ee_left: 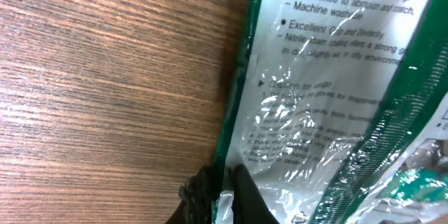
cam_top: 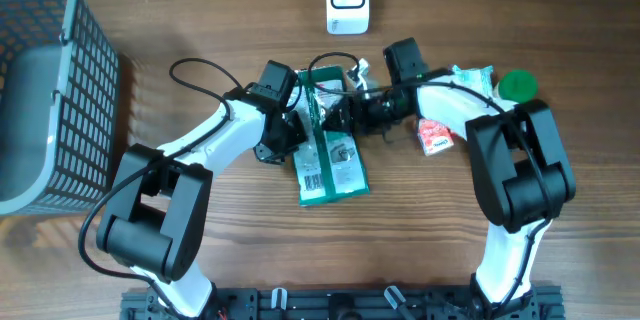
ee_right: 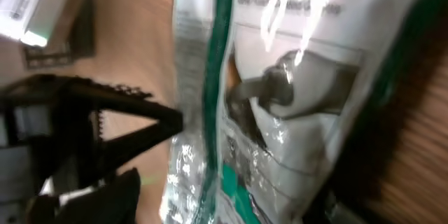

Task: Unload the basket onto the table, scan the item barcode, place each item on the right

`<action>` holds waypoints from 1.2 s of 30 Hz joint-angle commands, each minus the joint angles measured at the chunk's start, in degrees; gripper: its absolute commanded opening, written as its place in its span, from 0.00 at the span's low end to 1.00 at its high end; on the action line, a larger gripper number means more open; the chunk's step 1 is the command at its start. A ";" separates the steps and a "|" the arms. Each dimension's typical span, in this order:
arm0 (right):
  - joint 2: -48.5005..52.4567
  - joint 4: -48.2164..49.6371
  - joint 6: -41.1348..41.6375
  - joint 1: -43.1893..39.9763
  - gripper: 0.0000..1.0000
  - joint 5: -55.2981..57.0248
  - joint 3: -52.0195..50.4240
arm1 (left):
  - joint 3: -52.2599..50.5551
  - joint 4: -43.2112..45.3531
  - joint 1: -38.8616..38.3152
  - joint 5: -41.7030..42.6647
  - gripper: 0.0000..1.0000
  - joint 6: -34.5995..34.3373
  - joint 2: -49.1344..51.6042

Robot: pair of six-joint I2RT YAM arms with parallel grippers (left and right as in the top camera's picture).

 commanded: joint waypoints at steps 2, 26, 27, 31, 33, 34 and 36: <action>0.81 9.14 8.79 2.16 0.58 -5.81 -6.16 | -1.16 0.11 -0.50 -1.42 0.04 0.68 3.67; -8.46 16.39 4.20 4.79 0.05 8.39 -6.03 | 0.55 0.74 15.17 -9.25 0.09 3.78 -16.46; -10.84 16.11 3.15 4.79 0.05 9.86 -5.68 | 0.55 1.22 16.44 -11.45 0.09 3.78 -18.62; -21.07 13.68 -0.94 4.81 0.04 16.68 -3.26 | 0.55 4.81 20.50 -15.02 0.16 9.62 -24.72; -25.68 10.47 -3.78 4.81 0.04 18.69 -0.74 | 0.55 6.36 22.08 -15.04 0.30 14.14 -26.71; -27.65 7.63 -5.86 4.79 0.04 18.95 1.25 | 0.55 7.43 22.73 -15.02 0.44 16.35 -27.23; -29.99 0.39 -9.60 4.79 0.04 19.12 6.49 | 0.55 9.44 23.74 -15.06 0.71 18.97 -27.32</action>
